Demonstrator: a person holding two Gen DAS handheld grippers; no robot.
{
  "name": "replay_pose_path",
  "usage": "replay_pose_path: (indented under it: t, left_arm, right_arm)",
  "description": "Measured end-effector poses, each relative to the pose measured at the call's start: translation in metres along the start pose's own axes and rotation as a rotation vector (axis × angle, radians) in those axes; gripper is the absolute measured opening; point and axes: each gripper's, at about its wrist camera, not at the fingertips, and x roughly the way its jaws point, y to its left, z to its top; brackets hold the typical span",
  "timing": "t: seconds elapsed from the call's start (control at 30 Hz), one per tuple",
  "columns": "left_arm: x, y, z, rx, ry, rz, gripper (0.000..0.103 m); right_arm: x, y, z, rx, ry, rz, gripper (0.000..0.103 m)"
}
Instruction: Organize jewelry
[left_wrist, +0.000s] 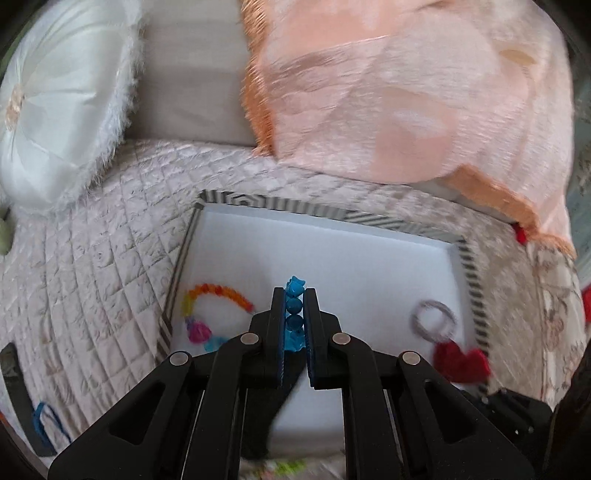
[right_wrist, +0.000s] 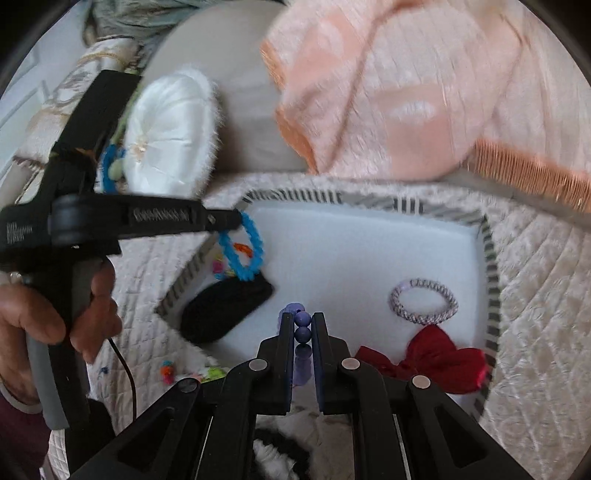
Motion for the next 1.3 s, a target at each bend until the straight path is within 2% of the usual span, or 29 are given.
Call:
replay_pose_path:
  t: [0.27,0.4,0.47,0.5,0.53,0.57,0.6,0.7,0.87,1.17,1.3]
  left_arm:
    - [0.050,0.043,0.009,-0.086,0.052,0.067,0.008]
    - [0.055,0.047,0.005,-0.084,0.059,0.081,0.008]
    - [0.054,0.046,0.003,-0.077,0.059,0.079,0.012]
    - [0.053,0.045,0.002,-0.077,0.061,0.078,0.023]
    - [0.051,0.045,0.002,-0.078,0.061,0.077,0.043]
    - [0.049,0.045,0.001,-0.082,0.058,0.072,0.049]
    - [0.044,0.045,0.000,-0.083,0.044,0.062,0.051]
    - [0.029,0.041,-0.004,-0.067,0.028,0.067,0.052]
    - [-0.001,0.037,-0.022,-0.051,-0.007,0.069,0.052]
    - [-0.056,0.019,-0.073,0.010,-0.084,0.120,0.052]
    - [-0.078,0.011,-0.096,0.034,-0.120,0.140,0.052]
  right_arm:
    - [0.025,-0.026,-0.001,0.031,0.054,-0.087,0.008]
    - [0.031,-0.029,-0.002,0.045,0.082,-0.069,0.008]
    - [0.030,-0.028,-0.005,0.039,0.085,-0.068,0.009]
    - [0.029,-0.026,-0.005,0.037,0.082,-0.065,0.011]
    - [0.026,-0.025,-0.006,0.036,0.077,-0.058,0.012]
    - [0.023,-0.024,-0.007,0.038,0.071,-0.052,0.013]
    - [0.022,-0.023,-0.005,0.039,0.063,-0.047,0.016]
    - [0.009,-0.019,-0.008,0.039,0.042,-0.042,0.023]
    - [-0.013,-0.011,-0.016,0.039,0.006,-0.051,0.024]
    - [-0.055,0.012,-0.038,0.020,-0.068,-0.094,0.025]
    - [-0.075,0.022,-0.049,0.006,-0.095,-0.112,0.029]
